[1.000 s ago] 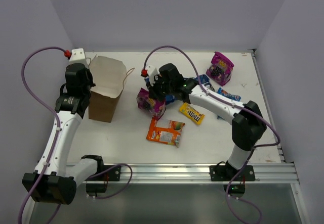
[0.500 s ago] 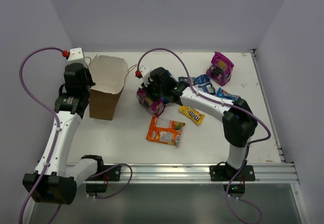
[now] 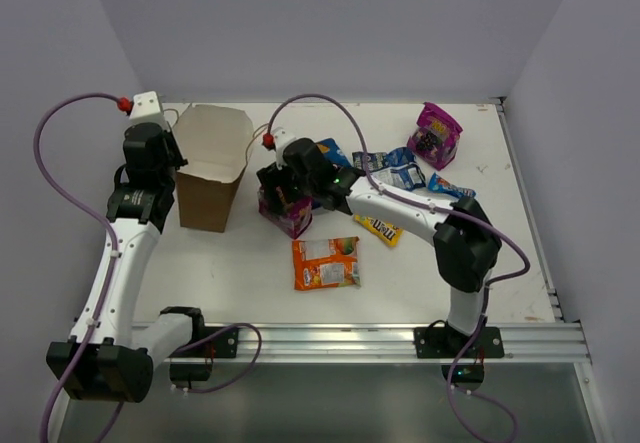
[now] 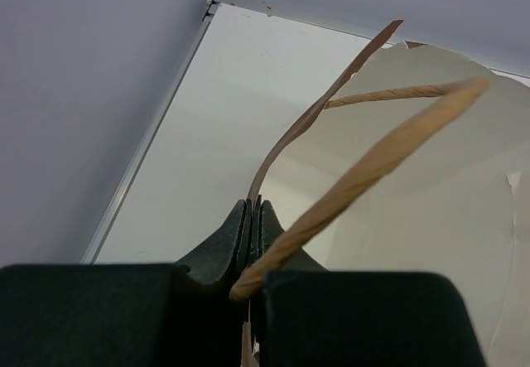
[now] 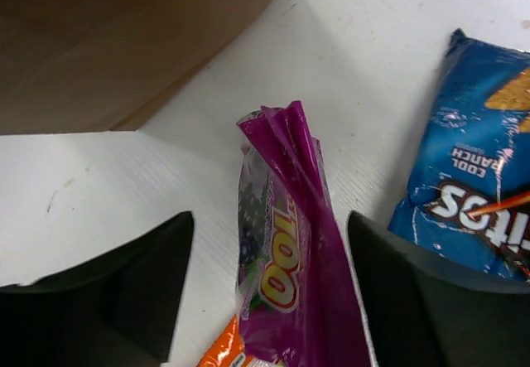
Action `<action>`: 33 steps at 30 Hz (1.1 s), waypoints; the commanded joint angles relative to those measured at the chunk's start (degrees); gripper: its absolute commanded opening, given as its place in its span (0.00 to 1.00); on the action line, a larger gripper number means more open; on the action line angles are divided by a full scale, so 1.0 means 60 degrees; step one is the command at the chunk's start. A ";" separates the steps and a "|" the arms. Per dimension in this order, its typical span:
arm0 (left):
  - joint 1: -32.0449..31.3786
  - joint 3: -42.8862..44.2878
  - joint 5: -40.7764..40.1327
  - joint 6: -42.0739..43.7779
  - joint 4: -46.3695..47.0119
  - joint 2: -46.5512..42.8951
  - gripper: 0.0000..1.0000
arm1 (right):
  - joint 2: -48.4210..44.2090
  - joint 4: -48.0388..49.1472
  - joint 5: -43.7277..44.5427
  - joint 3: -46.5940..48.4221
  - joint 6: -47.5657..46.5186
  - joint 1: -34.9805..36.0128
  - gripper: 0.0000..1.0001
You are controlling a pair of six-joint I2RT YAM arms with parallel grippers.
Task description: Take the snacks out of the paper bag
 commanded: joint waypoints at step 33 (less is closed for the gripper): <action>0.1974 0.3033 0.2783 -0.0809 0.0761 0.3132 0.67 | -0.9749 -0.2132 0.0998 -0.3757 -0.0274 -0.0454 0.99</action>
